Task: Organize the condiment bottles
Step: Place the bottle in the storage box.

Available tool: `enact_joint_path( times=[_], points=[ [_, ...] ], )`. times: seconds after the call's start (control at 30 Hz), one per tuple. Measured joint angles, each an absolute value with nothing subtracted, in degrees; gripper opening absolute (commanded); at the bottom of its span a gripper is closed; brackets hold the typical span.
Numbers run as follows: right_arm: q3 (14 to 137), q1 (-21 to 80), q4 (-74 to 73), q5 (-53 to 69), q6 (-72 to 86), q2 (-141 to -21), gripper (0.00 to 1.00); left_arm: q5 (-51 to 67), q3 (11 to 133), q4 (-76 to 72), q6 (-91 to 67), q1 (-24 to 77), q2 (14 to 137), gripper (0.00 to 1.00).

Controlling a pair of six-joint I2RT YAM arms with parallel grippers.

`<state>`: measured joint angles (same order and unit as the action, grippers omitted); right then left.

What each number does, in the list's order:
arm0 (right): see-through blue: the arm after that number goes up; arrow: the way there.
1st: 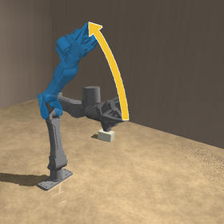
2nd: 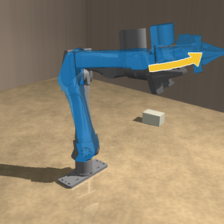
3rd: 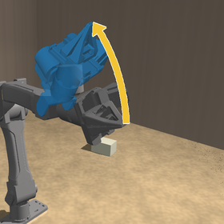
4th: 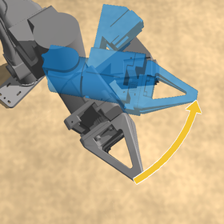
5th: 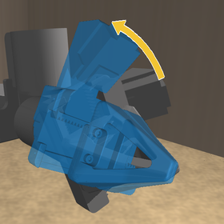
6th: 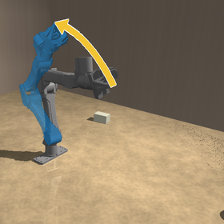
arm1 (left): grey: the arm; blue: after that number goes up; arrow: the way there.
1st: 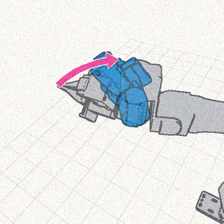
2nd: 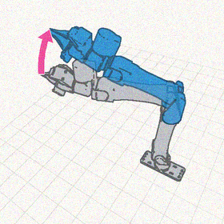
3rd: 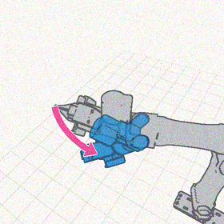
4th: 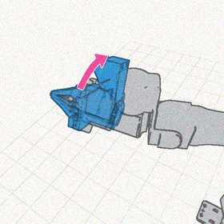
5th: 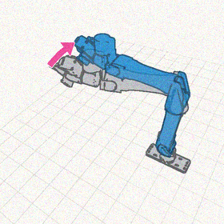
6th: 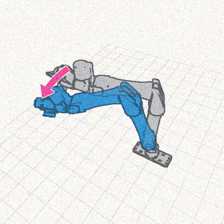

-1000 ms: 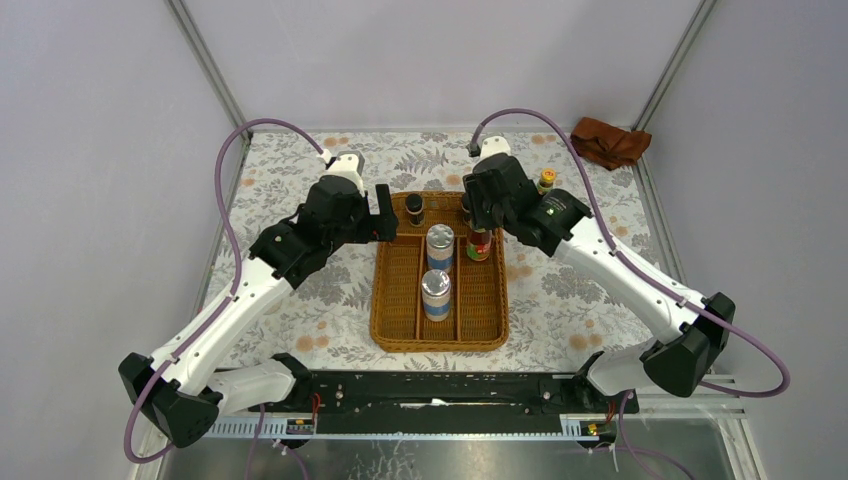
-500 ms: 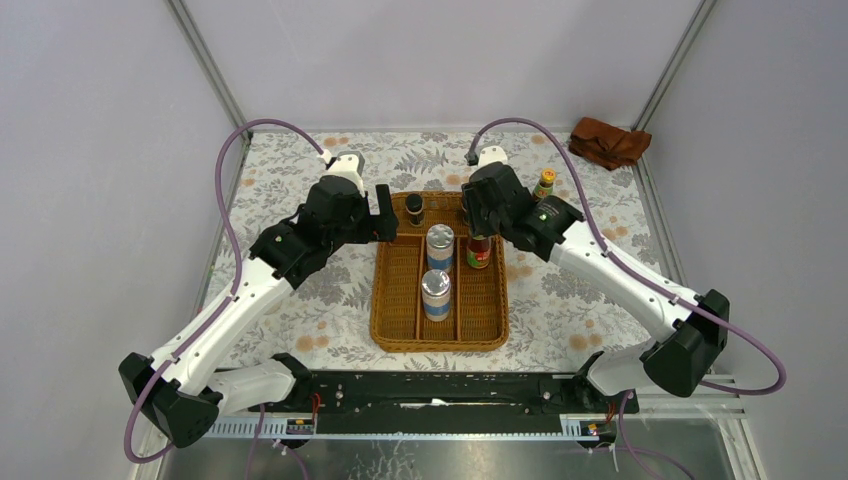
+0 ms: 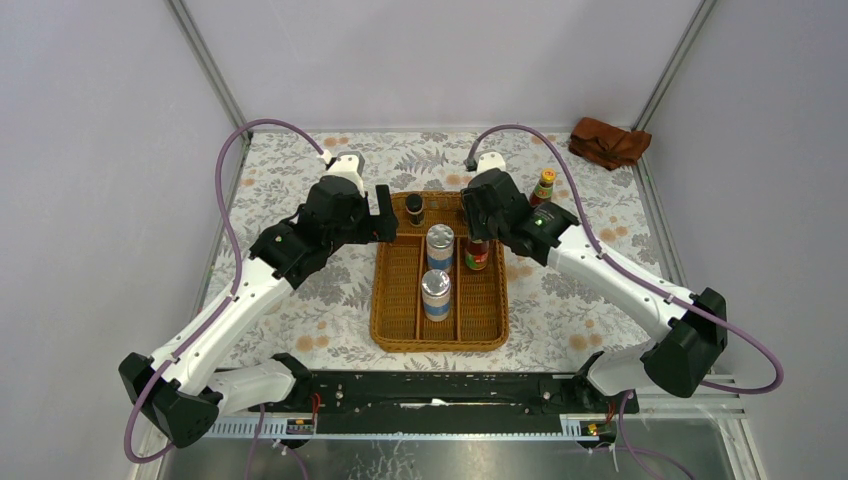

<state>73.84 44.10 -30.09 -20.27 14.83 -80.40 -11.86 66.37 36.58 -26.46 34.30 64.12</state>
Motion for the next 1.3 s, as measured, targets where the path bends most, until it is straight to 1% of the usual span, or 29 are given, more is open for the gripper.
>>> enact_joint_path(
  times=[1.27, 1.3],
  points=[
    [69.1, 44.1, -26.2, -20.3, 14.9, -80.0, 0.00, -11.9, 66.3, 37.1, -26.4, 34.3, 64.1, 0.99],
    [68.9, 44.1, -26.2, -20.3, 14.9, -80.0, 0.02, -11.9, 66.3, 37.1, -26.4, 34.3, 64.1, 0.99]
  ],
)
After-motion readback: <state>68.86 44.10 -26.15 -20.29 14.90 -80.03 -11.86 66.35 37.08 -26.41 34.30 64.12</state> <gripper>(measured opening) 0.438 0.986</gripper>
